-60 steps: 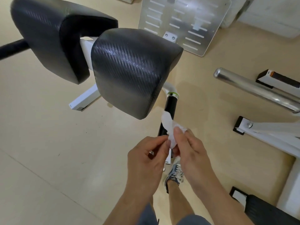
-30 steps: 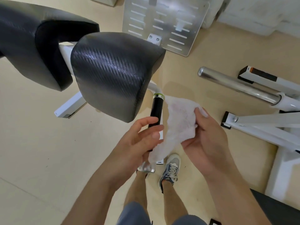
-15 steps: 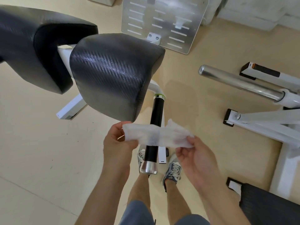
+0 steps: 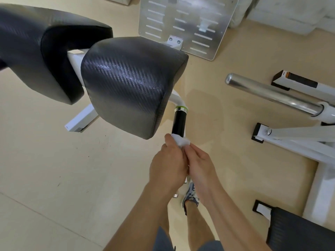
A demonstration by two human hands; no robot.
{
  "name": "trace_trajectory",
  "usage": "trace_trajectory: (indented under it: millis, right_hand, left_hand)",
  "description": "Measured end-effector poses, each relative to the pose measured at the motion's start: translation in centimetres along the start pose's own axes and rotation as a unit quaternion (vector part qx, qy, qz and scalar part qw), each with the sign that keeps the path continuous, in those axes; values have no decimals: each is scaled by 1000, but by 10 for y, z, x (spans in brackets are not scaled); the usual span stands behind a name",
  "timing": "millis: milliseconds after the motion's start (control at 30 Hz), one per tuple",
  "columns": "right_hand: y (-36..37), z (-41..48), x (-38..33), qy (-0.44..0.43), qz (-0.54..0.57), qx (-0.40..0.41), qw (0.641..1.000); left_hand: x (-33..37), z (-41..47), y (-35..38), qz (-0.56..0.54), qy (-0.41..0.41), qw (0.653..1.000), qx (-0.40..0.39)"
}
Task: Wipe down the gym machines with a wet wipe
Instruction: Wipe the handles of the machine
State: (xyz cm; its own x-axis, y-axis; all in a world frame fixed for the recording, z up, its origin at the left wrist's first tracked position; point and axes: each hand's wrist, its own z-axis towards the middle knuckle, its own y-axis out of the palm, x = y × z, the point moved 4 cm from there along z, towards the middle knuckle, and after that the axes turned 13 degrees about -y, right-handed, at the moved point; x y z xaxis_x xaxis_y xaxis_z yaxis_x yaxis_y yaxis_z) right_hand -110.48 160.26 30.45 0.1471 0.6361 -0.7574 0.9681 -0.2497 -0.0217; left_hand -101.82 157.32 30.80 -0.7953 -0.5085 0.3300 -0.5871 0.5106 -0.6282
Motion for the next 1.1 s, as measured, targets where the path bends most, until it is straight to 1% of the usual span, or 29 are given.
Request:
trace_trajectory:
  millis: [100,167,233,267,333,400,467,533,600,667,733,800,867,967,1100]
  right_hand:
    - [-1,8,-2,-2,26,30,999]
    - [-4,17,-3,-2,35,49,998]
    - [-4,24,-7,-4,69,52,996]
    - [-3,26,-10,3,89,43,995]
    - [-1,26,-12,13,92,10,996]
    - [-1,21,-7,2,60,-7,998]
    - [-3,14,1,-19,14,-14,1000]
    - [-6,4,7,-35,-33,-34,998]
    - [-8,-7,11,-50,-69,-55,995]
    - [-10,-17,14,-75,-98,-48,991]
    - [-14,-25,14,-107,-111,-19,988]
    - [-17,-29,12,-139,-109,-4,984]
    - [-22,-30,8,-159,-94,-2,983]
    - [-32,-34,2,-175,-105,-9,979]
    - [-42,-39,5,-168,-220,-35,960]
  left_hand:
    - [9,9,-1,35,-2,999,1]
    - [21,21,-1,71,-17,997,25]
    - [34,31,-1,102,-24,993,47]
    - [37,34,-2,104,-24,993,45]
    - [32,33,-3,77,-15,997,12]
    - [17,21,-4,35,-6,998,-42]
    - [3,5,-6,16,-3,996,-82]
    - [-8,-9,-9,-6,0,994,-105]
    - [-18,-20,-12,-16,6,994,-112]
    - [-27,-31,-16,-17,16,997,-78]
    - [-37,-41,-23,-41,17,999,-13]
    - [-46,-48,-27,-99,3,994,42]
    - [-53,-50,-30,-156,-18,985,68]
    - [-58,-48,-38,-191,-7,978,85]
    - [-68,-53,-47,-191,17,981,32]
